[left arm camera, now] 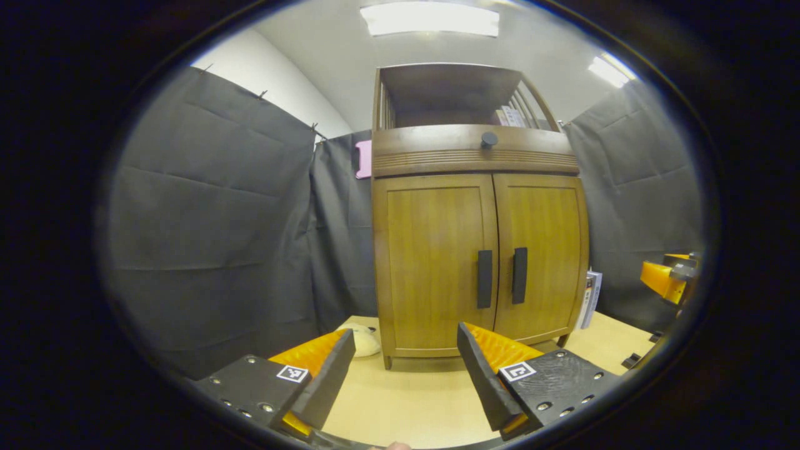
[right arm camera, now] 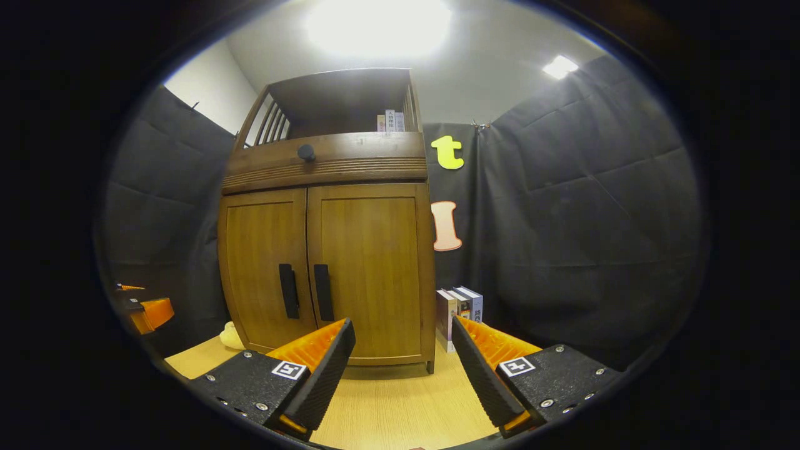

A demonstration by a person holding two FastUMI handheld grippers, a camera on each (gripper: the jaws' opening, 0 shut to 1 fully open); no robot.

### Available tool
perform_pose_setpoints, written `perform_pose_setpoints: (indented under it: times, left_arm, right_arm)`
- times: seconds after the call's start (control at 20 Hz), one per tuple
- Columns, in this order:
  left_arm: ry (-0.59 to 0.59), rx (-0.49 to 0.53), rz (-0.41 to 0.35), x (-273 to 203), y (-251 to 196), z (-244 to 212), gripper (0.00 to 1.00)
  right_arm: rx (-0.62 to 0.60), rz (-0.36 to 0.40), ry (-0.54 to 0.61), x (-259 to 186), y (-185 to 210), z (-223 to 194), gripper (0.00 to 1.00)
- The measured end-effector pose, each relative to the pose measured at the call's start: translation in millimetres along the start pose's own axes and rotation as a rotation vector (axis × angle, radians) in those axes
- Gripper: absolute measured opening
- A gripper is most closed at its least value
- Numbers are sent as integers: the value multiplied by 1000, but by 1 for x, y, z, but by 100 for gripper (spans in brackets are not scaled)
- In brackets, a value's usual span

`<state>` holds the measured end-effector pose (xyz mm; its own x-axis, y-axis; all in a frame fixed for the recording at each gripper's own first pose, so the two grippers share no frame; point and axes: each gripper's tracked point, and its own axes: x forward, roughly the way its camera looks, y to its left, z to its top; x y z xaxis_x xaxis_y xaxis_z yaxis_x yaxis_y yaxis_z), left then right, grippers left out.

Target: Open the right door of the double-door shoe cabinet with the right hand, and open the left door with the left hand.

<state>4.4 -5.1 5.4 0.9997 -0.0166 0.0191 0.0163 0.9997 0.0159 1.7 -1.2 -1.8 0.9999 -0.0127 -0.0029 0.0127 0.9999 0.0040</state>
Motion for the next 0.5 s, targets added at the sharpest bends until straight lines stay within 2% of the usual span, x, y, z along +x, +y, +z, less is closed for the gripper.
perform_pose_setpoints:
  times: [0.3, 0.35, 0.4, 0.5]
  left_arm:
    - [-12, 4, 2, 1, 0, 4, 99]
    - [-15, 5, 3, 2, -1, 4, 99]
    - [-19, 7, 5, 3, 0, 5, 99]
    - [-27, 15, 8, 2, 1, 7, 99]
  right_arm:
    - [1, 4, 5, 4, 1, -1, 96]
    - [-1, 5, 4, 6, 1, -1, 92]
    - [-3, 7, 3, 6, 1, -1, 95]
    - [-3, 13, 0, 10, 3, 1, 96]
